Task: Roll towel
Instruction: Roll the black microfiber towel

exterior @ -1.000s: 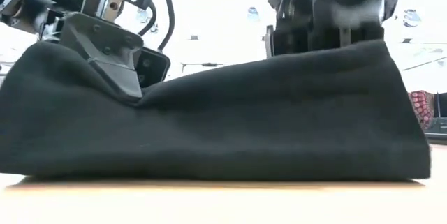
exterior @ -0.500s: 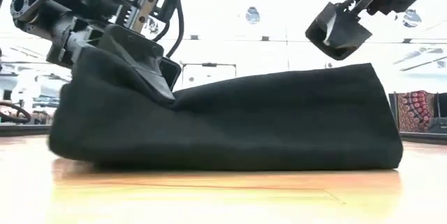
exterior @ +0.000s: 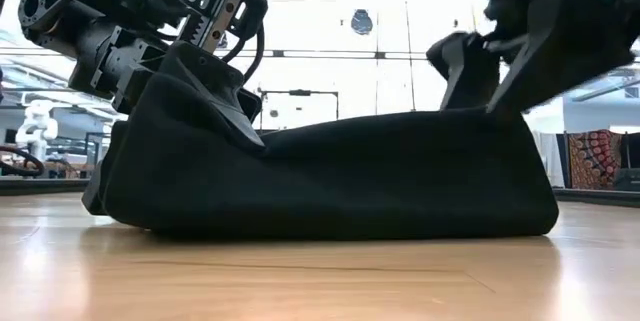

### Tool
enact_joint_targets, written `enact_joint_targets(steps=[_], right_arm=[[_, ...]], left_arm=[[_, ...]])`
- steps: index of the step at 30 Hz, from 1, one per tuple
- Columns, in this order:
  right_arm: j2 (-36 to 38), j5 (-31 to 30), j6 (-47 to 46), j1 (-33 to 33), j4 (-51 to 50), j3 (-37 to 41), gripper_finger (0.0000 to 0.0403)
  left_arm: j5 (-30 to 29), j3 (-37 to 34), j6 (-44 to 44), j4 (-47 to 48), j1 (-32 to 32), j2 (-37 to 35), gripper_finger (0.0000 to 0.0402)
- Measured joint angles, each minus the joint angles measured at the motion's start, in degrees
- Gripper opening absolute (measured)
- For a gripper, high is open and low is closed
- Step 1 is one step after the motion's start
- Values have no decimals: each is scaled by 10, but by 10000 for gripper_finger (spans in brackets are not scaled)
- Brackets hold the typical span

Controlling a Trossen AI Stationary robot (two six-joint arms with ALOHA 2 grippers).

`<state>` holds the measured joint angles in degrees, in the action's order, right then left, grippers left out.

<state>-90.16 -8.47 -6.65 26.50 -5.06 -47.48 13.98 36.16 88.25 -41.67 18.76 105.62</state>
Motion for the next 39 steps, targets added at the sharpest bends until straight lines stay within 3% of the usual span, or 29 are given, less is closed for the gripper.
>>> enact_joint_targets(steps=[7,17,22,32,36,39], right_arm=[[-40,34,-4,-28,4,0,208],[-42,176,-42,-83,5,0,12],[-42,257,-60,-128,5,0,9],[-43,416,-88,-210,2,0,3],[-44,440,-110,-228,3,0,2],[-44,443,-127,-234,2,0,1]], left_arm=[[-3,0,0,1,0,0,13],[-4,-1,-5,-30,0,1,24],[3,-1,-5,-38,0,-2,75],[105,-1,-7,-20,-4,-40,223],[131,-1,-7,-20,-9,-71,240],[84,0,-31,-12,-5,-117,242]])
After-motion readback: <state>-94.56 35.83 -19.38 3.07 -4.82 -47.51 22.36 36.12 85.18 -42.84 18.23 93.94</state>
